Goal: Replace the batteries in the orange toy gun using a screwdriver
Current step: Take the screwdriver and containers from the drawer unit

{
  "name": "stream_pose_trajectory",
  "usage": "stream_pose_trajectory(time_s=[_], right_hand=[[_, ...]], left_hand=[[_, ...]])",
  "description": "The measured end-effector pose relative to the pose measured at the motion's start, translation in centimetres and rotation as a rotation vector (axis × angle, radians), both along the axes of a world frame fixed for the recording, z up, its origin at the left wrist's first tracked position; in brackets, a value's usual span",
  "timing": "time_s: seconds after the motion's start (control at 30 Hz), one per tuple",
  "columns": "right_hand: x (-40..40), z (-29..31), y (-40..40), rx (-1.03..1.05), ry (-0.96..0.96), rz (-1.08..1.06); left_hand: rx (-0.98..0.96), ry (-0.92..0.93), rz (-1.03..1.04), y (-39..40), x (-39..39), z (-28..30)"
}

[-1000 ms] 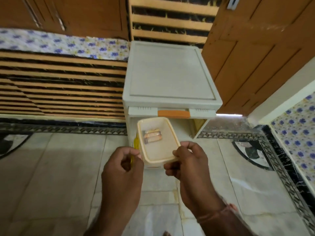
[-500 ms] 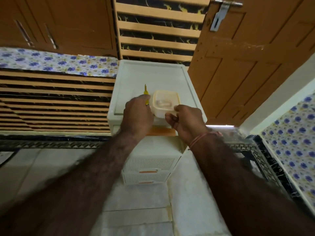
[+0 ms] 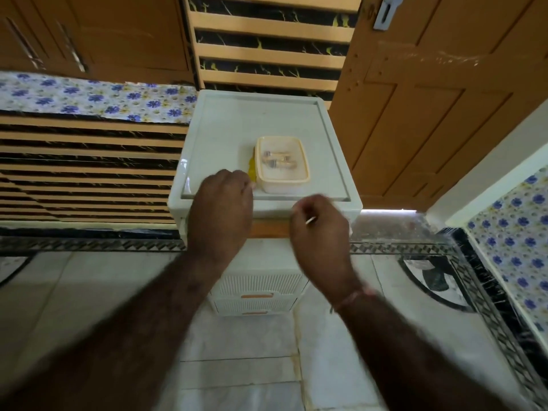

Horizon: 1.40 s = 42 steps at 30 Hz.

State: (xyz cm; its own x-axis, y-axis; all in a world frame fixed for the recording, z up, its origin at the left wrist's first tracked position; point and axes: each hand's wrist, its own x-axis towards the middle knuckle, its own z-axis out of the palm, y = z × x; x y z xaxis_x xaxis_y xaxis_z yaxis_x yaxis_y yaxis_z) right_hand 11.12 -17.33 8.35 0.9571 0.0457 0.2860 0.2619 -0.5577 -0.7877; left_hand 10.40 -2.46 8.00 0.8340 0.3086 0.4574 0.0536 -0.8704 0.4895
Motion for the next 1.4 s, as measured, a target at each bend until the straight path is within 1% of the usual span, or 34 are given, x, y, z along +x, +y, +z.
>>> stream_pose_trajectory(time_s=[0.03,0.1,0.13,0.2,0.3,0.4,0.53,0.6,0.67,0.77,0.93,1.1,1.17,1.3,1.4], right_hand=[[-0.7,-1.0,0.2,-0.180,-0.061,0.089],[-1.4,-2.7,0.6,-0.519,-0.074,0.202],[-1.3,-3.1,0.7,-0.630,-0.063,0.224],[-1.1,-3.0,1.2,-0.715,-0.029,0.249],[-0.7,-2.3,1.5,-0.709,0.033,0.292],[-1.3,-1.1,1.3,-0.679,0.110,0.284],[-5.2,-1.2,0.3,-0.740,0.164,0.310],[-7.7,-1.6,-0.3,-0.723,0.189,0.311],[-9.5,-1.8,-0.7,-0.710,0.214,0.300],[-11.6,-2.3,-1.5,-0.735,0.271,0.298],[-14.6,-6.3,-2.4,-0.761,0.380,0.358],[-12.4,-11.7,-2.4,-0.795,0.411,0.425],[-10.9,-13.1,-2.2,-0.839,0.395,0.439],[-7.6,-15.0,-2.0,-0.951,0.332,0.463],[-4.7,-16.3,-2.1,-1.002,0.363,0.491]], left_hand=[[0.055,-0.021,-0.015,-0.4,-0.9,-0.3],[0.194,-0.004,-0.074,-0.8,-2.3,-1.4],[0.258,0.034,-0.111,-0.8,-2.7,-2.1],[0.315,0.136,-0.142,-0.7,-3.3,-3.2],[0.335,0.229,-0.117,-0.6,-3.9,-3.2],[0.354,0.288,-0.103,-1.1,-4.9,-2.3],[0.377,0.382,-0.129,-2.2,-8.2,-2.3],[0.360,0.366,-0.133,-2.8,-10.4,-3.3],[0.354,0.298,-0.116,-3.4,-12.4,-4.6],[0.331,0.251,-0.142,-4.2,-14.6,-5.7],[0.365,0.414,-0.267,-4.6,-17.4,-8.8],[0.323,0.667,-0.275,-3.7,-15.4,-12.3],[0.314,0.747,-0.282,-3.4,-14.1,-13.1],[0.392,0.788,-0.244,-2.9,-11.2,-14.8],[0.494,0.792,-0.218,-2.0,-9.1,-16.4]])
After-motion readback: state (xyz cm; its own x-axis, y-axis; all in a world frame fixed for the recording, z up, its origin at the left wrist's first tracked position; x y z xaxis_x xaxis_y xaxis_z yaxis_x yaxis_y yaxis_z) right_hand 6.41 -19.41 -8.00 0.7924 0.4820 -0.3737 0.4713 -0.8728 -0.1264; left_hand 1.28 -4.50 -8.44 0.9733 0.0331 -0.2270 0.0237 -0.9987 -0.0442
